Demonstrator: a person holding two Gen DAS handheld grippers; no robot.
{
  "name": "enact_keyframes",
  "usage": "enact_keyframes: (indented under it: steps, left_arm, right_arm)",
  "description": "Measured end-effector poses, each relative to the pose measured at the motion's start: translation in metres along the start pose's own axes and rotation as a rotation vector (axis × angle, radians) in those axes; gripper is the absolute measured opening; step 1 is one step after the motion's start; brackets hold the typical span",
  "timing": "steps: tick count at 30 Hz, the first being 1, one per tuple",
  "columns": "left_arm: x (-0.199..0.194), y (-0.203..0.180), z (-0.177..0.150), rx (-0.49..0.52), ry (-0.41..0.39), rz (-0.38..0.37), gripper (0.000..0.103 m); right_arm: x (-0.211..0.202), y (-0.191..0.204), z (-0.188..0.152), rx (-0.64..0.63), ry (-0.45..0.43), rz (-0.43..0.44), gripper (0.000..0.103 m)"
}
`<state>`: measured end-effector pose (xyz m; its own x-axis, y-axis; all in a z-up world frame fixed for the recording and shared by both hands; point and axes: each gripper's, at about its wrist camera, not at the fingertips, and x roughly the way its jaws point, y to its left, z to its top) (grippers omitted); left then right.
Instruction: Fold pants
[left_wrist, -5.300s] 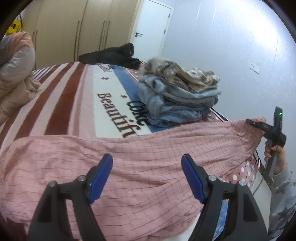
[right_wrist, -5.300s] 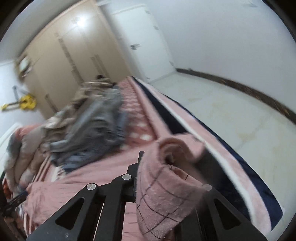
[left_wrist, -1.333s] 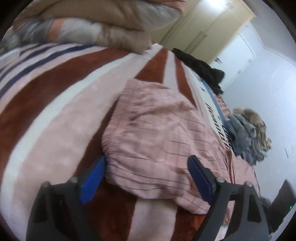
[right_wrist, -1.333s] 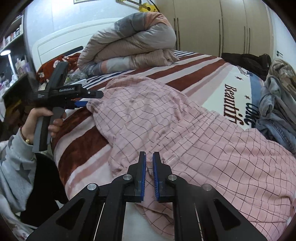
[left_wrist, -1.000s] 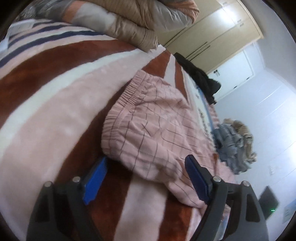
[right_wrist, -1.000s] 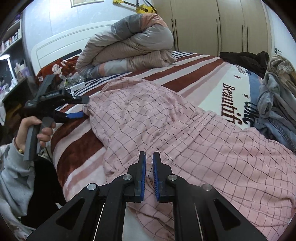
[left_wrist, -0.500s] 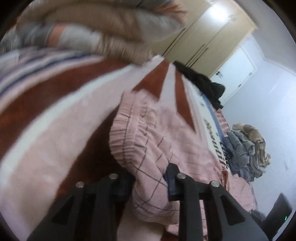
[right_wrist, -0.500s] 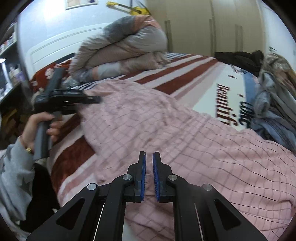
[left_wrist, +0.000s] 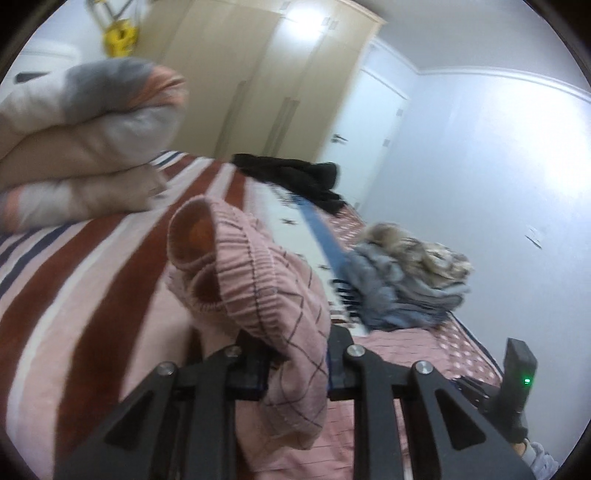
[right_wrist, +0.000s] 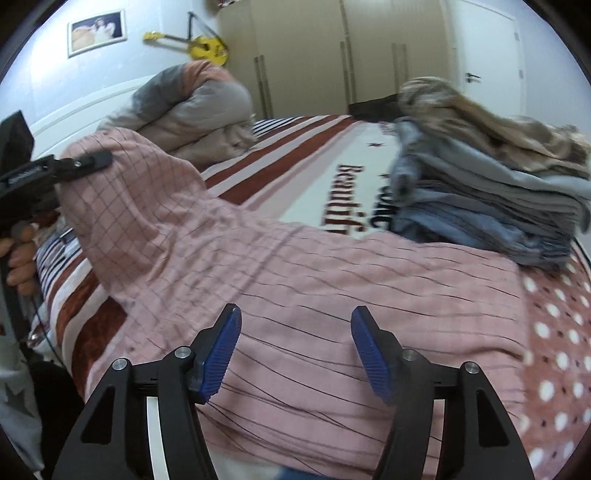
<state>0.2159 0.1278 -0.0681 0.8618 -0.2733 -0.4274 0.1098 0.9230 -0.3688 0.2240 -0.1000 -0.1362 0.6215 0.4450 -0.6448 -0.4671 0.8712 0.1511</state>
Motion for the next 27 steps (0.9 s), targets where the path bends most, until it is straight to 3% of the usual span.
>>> enact_keyframes:
  steps: [6, 9, 19, 27]
  left_arm:
    - [0.023, -0.064, -0.001, 0.079, 0.054, -0.061, 0.018]
    - [0.038, -0.092, -0.006, 0.105, 0.093, -0.090, 0.017]
    - [0.127, -0.184, -0.061, 0.202, 0.265, -0.166, 0.015]
    - [0.156, -0.244, -0.073, 0.316, 0.283, -0.244, 0.015]
  right_arm:
    - [-0.040, -0.037, -0.012, 0.044, -0.089, -0.049, 0.075]
    - [-0.061, -0.054, -0.019, 0.045, -0.127, -0.072, 0.078]
    - [-0.105, -0.107, -0.043, 0.093, -0.183, -0.111, 0.079]
    - [-0.107, -0.139, -0.056, 0.129, -0.181, -0.116, 0.079]
